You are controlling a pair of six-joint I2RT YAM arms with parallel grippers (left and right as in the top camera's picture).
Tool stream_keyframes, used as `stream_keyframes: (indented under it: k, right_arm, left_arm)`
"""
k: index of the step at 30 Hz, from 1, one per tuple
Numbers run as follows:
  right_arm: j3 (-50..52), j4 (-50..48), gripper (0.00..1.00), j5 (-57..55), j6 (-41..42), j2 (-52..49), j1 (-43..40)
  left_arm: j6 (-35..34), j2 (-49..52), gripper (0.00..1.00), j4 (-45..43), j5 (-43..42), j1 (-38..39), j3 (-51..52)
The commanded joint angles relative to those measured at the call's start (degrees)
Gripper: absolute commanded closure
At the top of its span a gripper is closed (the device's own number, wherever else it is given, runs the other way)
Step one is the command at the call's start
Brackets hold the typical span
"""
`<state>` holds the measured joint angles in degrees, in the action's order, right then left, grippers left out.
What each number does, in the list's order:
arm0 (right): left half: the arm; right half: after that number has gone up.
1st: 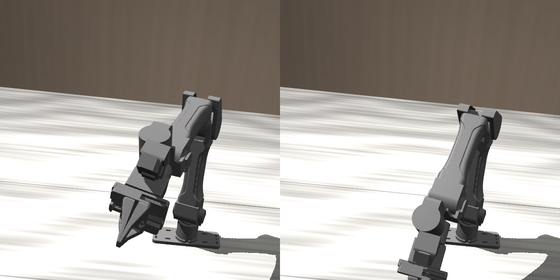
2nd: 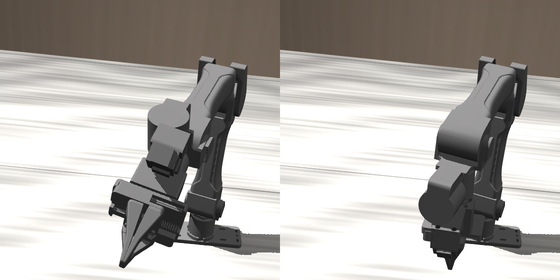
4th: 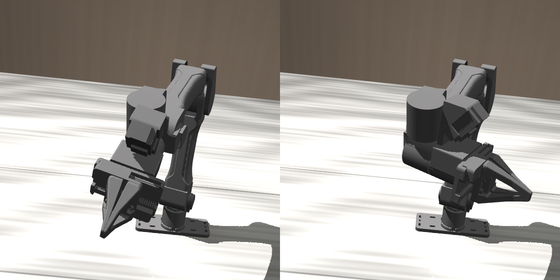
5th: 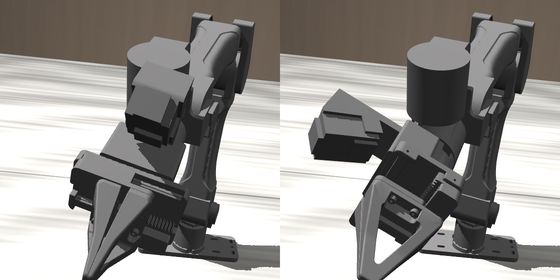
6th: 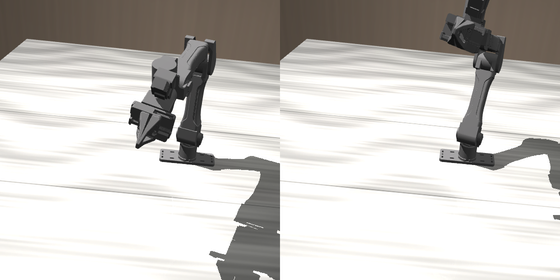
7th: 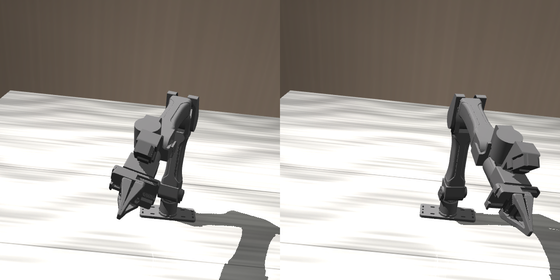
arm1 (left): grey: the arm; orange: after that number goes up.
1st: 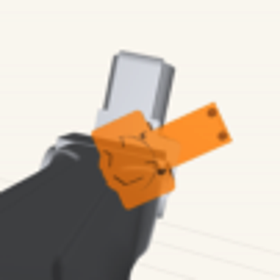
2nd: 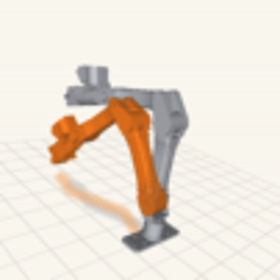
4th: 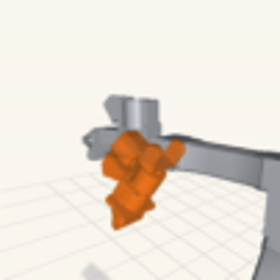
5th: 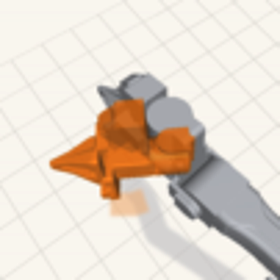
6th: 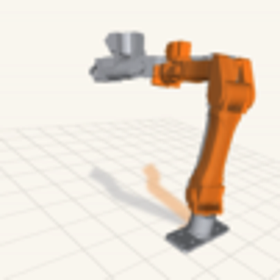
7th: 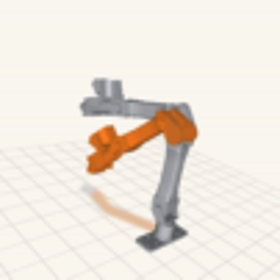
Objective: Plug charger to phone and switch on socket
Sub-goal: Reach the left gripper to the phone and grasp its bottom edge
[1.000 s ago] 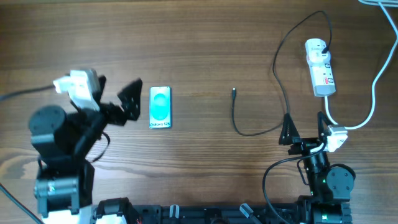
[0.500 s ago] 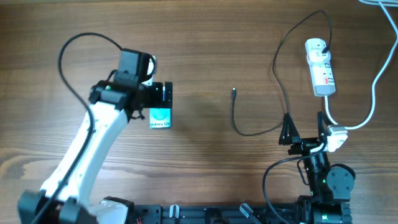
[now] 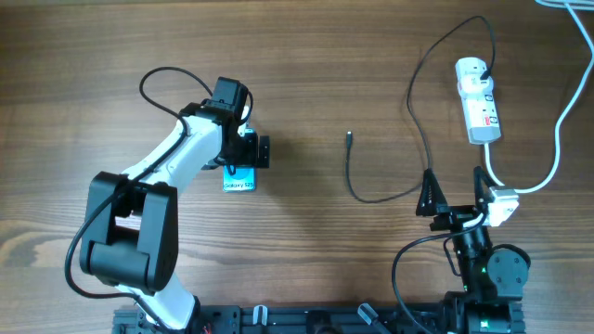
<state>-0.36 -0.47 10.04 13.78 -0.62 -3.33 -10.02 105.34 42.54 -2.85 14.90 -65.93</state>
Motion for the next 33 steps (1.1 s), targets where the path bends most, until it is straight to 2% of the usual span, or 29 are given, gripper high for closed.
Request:
stream_keyframes:
  k: [1,7,12,14,23,24,25,27,29,32,33]
  right_arm:
    - [0.09,-0.31,0.0,-0.33,-0.13,0.42,0.26]
    - [0.09,-0.31,0.0,-0.33,-0.13,0.22,0.26]
    - [0.07,-0.31,0.0,-0.33,-0.15,-0.02,0.26]
    - [0.07,-0.31,0.0,-0.33,-0.13,-0.02,0.26]
    - [0.07,-0.31,0.0,-0.33,-0.13,-0.02,0.26]
    - [0.07,-0.31,0.0,-0.33,-0.13,-0.02,0.26]
    - [0.07,-0.31,0.0,-0.33,-0.15,-0.02,0.26]
    - [0.07,-0.31,0.0,-0.33,-0.13,-0.02,0.26]
    - [0.09,-0.31,0.0,-0.33,-0.13,-0.02,0.26]
    - [0.07,-0.31,0.0,-0.33,-0.13,-0.02,0.26]
    - [0.07,-0.31,0.0,-0.33,-0.15,-0.02,0.26]
  left_arm:
    - [-1.27,0.76,0.0,-0.9,1.2,0.15,-0.33]
    - [-1.44,0.76,0.0,-9.18,1.92,0.15,6.01]
    - [-3.41,0.76,0.0,-9.14,4.24,0.15,6.05]
    - [-7.41,0.76,0.0,-9.18,4.22,0.15,6.08]
    - [-6.93,4.42,0.0,-11.5,3.82,0.15,9.75]
    - [-6.93,4.42,0.04,-11.41,3.8,0.15,9.75]
    - [-6.95,4.42,0.14,-11.08,3.8,0.15,9.75]
    - [-6.93,4.42,0.25,-10.67,3.82,0.15,9.75]
    - [-6.95,4.42,0.32,-10.64,3.82,0.15,9.75]
    - [-6.95,4.42,0.48,-10.58,3.8,0.15,9.75]
    - [-6.56,4.39,0.49,-10.21,4.04,0.15,9.73]
